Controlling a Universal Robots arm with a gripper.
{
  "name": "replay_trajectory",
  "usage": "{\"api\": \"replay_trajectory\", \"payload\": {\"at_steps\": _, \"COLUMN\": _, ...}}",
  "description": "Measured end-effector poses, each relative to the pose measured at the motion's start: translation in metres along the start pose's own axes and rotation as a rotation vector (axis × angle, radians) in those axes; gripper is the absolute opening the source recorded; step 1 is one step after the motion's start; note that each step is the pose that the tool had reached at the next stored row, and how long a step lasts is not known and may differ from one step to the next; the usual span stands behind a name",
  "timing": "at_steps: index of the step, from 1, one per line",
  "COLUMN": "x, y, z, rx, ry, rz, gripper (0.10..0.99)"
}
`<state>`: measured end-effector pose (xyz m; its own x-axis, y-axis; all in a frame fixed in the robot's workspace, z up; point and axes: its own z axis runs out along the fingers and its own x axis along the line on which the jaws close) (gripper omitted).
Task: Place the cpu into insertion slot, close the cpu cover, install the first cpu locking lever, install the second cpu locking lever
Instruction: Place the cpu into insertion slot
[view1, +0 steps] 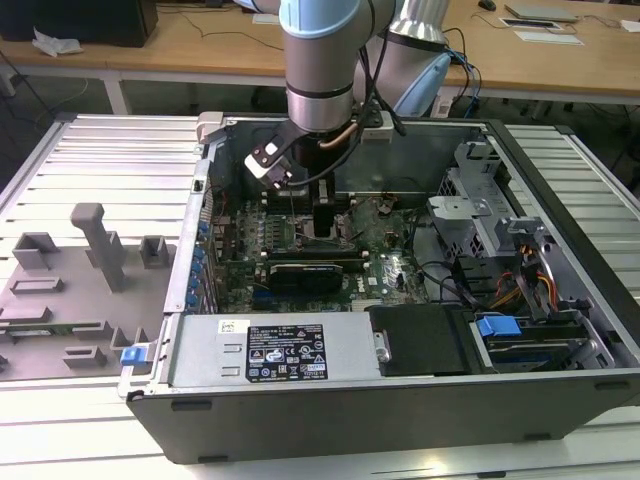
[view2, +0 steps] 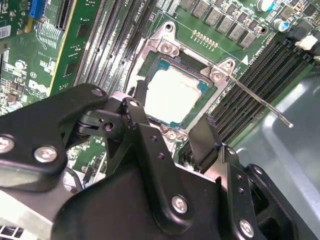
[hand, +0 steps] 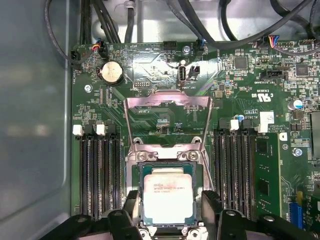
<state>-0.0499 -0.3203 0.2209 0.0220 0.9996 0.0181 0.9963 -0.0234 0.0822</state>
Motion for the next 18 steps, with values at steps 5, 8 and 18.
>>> {"api": "replay_trajectory", "payload": {"at_steps": 5, "x": 0.0, "y": 0.0001, "z": -0.0008, "rx": 0.0, "ry": 0.0, "rz": 0.0, "gripper": 0.169}}
{"api": "replay_trajectory", "payload": {"at_steps": 8, "x": 0.0, "y": 0.0001, "z": -0.001, "rx": 0.0, "ry": 0.0, "rz": 0.0, "gripper": 0.11}}
{"api": "replay_trajectory", "payload": {"at_steps": 18, "x": 0.0014, "y": 0.0019, "z": -0.0239, "rx": 0.0, "ry": 0.0, "rz": 0.001, "gripper": 0.106}}
